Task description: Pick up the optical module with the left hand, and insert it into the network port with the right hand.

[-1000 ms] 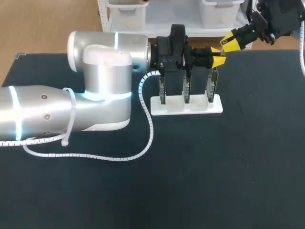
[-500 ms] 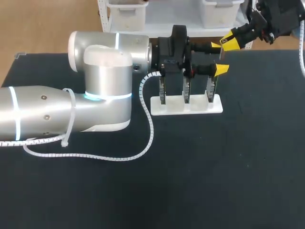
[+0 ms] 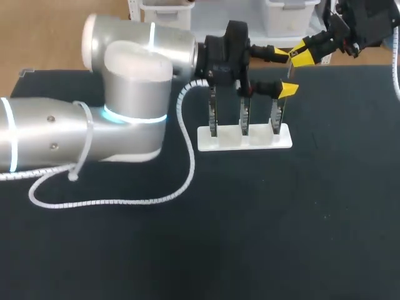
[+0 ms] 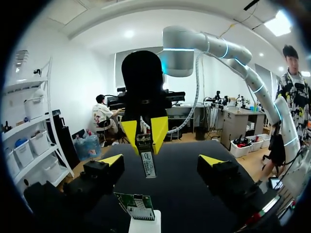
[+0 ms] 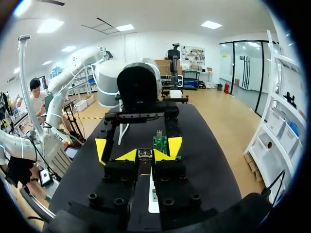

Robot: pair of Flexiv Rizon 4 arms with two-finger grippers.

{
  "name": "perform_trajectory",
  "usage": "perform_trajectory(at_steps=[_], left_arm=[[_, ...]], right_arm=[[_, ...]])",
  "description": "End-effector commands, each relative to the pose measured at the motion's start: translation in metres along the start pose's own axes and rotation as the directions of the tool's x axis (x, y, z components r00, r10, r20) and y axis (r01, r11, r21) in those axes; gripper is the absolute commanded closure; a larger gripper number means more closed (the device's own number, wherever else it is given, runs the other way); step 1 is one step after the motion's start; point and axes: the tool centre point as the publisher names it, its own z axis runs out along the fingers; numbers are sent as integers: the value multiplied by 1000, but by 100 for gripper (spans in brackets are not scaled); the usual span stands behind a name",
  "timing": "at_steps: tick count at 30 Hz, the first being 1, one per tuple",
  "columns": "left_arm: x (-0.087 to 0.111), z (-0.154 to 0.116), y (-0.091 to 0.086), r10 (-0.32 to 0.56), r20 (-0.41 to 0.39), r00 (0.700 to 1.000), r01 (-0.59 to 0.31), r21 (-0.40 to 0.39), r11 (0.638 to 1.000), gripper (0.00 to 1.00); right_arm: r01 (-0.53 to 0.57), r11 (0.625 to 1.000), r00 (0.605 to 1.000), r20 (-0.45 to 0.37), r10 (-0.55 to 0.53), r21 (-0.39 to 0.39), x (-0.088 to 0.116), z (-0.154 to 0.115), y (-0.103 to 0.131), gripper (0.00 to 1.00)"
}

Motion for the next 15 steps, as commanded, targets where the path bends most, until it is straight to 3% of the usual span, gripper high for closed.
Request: perform_trajectory(at_steps=[1, 15], left_arm=[[-4, -12, 2, -23, -142, 990, 27, 24, 999, 0], [9, -31, -12, -59, -214, 975, 51, -41, 998, 0]], right_arm=[[0, 1000, 1000, 1, 0, -1, 0, 0, -1, 100], [0, 1000, 1000, 1, 0, -1, 0, 0, -1, 100]])
